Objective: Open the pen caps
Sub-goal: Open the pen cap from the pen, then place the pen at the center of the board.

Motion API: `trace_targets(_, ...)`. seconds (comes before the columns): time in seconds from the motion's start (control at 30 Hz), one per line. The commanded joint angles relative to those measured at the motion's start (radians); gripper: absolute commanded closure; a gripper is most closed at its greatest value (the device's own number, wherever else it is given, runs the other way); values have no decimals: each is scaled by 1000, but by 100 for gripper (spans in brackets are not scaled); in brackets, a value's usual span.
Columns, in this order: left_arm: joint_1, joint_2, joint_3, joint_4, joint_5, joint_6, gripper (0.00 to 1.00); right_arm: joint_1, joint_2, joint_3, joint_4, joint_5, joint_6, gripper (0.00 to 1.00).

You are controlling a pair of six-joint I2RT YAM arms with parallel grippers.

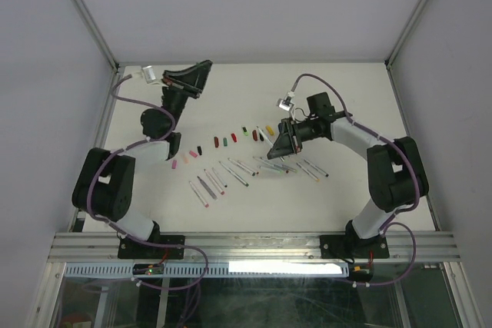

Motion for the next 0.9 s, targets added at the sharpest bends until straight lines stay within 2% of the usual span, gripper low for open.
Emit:
trace_targets(0.0, 30, -140, -4, 133, -121, 89, 100, 7, -10, 17, -70, -1, -30, 100)
trace_targets(0.03, 32, -162, -20, 115, -122, 101, 100, 6, -16, 38, -110, 32, -73, 100)
trace_targets(0.13, 33, -227, -75, 52, -103, 101, 100, 1, -58, 91, -255, 257, -269, 100)
trace_targets(0.27, 33, -277, -146, -31, -41, 45, 100, -36, -161, 70, -254, 582, -361, 100)
trace_targets(0.47, 19, -337, -220, -182, 56, -5, 100, -124, -253, 14, -274, 891, -465, 98)
trace_targets(0.57, -25, -375, -248, -277, 52, 44, 100, -161, -251, -6, -296, 980, -502, 96)
trace_targets(0.73, -153, -406, -261, -447, -27, 170, 100, -199, -177, 0, -361, 1044, -523, 94)
trace_targets(0.87, -213, -378, -274, -473, -59, 200, 100, -205, -114, -5, -392, 1074, -534, 93)
